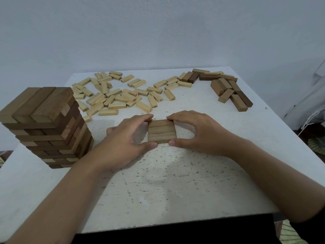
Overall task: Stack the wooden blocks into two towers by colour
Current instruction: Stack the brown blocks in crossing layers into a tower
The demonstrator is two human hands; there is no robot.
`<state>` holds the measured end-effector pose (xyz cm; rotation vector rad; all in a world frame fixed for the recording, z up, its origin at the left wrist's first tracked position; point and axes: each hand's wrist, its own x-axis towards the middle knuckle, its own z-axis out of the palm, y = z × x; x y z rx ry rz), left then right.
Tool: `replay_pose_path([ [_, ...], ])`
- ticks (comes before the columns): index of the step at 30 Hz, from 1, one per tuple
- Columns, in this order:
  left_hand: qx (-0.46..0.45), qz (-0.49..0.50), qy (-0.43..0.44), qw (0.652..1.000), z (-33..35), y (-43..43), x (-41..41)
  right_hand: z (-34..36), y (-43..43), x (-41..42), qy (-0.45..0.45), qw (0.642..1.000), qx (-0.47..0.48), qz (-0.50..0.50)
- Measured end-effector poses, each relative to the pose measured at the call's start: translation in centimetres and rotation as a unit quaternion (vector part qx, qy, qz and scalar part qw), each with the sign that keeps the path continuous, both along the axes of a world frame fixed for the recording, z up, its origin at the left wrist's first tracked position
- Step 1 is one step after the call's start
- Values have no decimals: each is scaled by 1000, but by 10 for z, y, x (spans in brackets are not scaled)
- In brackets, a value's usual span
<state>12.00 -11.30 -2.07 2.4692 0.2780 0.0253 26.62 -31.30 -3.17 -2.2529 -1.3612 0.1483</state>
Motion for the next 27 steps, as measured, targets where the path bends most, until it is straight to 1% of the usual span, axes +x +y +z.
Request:
replay_pose_path([
  [27, 8, -4, -5, 1000, -3, 2, 2, 2, -2, 0, 7, 1000, 0, 1],
])
